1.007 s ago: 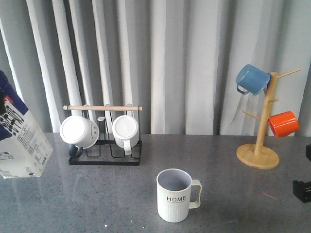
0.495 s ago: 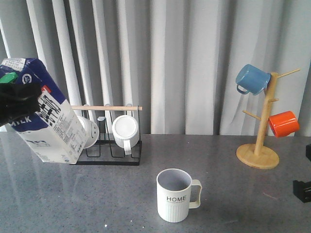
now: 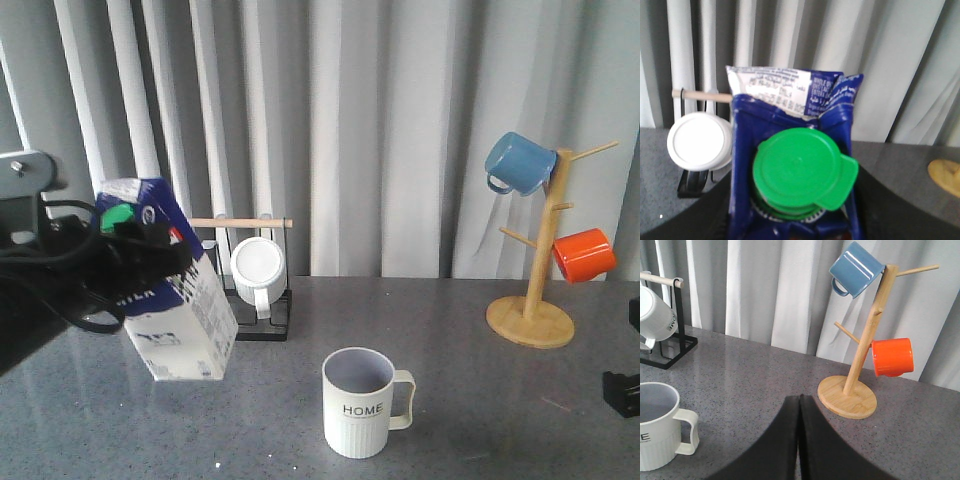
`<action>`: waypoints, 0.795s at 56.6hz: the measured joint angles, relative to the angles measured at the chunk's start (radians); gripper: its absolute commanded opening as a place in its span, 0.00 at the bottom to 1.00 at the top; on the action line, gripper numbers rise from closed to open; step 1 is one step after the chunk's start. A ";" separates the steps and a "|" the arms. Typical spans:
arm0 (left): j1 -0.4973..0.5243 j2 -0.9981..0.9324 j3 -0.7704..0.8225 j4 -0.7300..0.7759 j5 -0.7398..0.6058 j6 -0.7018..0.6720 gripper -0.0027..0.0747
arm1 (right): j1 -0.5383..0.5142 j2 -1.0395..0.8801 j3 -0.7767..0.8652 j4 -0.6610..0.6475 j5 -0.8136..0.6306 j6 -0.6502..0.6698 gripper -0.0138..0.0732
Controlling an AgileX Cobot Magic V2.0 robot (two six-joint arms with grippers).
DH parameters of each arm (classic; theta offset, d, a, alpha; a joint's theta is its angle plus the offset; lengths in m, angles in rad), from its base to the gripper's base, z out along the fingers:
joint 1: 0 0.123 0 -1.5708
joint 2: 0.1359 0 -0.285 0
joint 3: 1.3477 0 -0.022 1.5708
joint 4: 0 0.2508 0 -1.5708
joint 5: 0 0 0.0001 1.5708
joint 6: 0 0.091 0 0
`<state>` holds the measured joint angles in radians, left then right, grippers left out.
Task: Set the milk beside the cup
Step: 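Carry the carton toward the HOME mug and lower it beside it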
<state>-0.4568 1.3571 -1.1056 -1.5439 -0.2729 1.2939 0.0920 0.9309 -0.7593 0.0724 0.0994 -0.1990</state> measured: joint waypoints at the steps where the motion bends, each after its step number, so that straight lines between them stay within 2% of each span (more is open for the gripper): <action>1: -0.011 0.011 -0.003 -0.027 -0.012 0.026 0.17 | 0.000 0.000 0.000 0.000 0.000 0.000 0.15; 7: -0.059 0.064 -0.031 -0.152 -0.070 0.168 0.17 | 0.000 0.000 0.000 0.000 0.000 0.000 0.15; 14: -0.109 0.121 -0.083 -0.210 -0.154 0.283 0.17 | 0.000 0.000 0.000 0.000 0.000 0.000 0.15; 31: -0.189 0.224 -0.196 -0.226 -0.204 0.315 0.17 | 0.000 0.000 0.000 0.000 0.000 0.000 0.15; 45: -0.192 0.311 -0.210 -0.229 -0.204 0.315 0.17 | 0.000 0.000 0.000 0.000 0.000 0.000 0.15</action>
<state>-0.6489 1.6684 -1.3159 -1.7726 -0.4769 1.6088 0.0920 0.9309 -0.7593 0.0724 0.0994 -0.1990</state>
